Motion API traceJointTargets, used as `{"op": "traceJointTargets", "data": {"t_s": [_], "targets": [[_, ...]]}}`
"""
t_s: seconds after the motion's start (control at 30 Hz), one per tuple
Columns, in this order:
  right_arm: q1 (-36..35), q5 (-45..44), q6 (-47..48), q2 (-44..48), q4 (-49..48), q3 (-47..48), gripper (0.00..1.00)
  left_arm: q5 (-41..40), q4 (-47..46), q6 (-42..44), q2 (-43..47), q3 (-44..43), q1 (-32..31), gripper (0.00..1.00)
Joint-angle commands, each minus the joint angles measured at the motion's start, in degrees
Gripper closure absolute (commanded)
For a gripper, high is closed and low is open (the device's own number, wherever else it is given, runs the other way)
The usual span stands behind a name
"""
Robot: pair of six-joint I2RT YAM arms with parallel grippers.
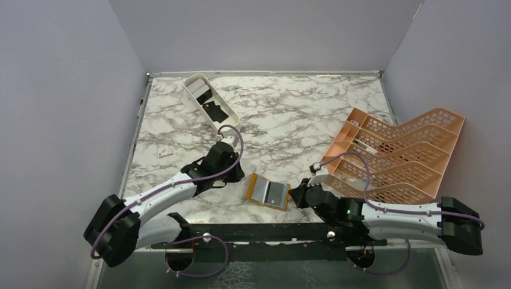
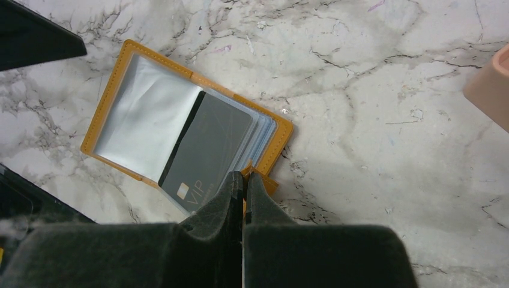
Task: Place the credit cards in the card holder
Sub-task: Close the card holder at the center of the board.
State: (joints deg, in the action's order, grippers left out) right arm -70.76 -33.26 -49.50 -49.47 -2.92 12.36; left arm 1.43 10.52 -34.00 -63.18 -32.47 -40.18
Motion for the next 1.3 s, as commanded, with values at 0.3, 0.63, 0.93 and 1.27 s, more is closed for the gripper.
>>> {"op": "traceJointTargets", "data": {"t_s": [0.3,0.63,0.93,1.27], "targets": [[0.1,-1.3,-1.3,-2.4,0.2,1.0,0.99,22.2,-18.5,-6.3,-9.2,5.4,-0.4,0.92],[0.1,-0.8,-1.5,-1.3,0.7,2.0,0.99,23.6,-26.5,-11.7,-11.1,4.1,-7.9,0.86],[0.1,-1.1,-2.3,-1.7,0.6,1.3,0.99,21.7,-27.1,-9.7,-18.9,0.2,-12.0,0.81],[0.1,-2.0,-3.5,0.0,2.7,0.4,0.99,20.0,-27.3,-7.2,-25.0,-3.5,-12.7,0.78]]}}
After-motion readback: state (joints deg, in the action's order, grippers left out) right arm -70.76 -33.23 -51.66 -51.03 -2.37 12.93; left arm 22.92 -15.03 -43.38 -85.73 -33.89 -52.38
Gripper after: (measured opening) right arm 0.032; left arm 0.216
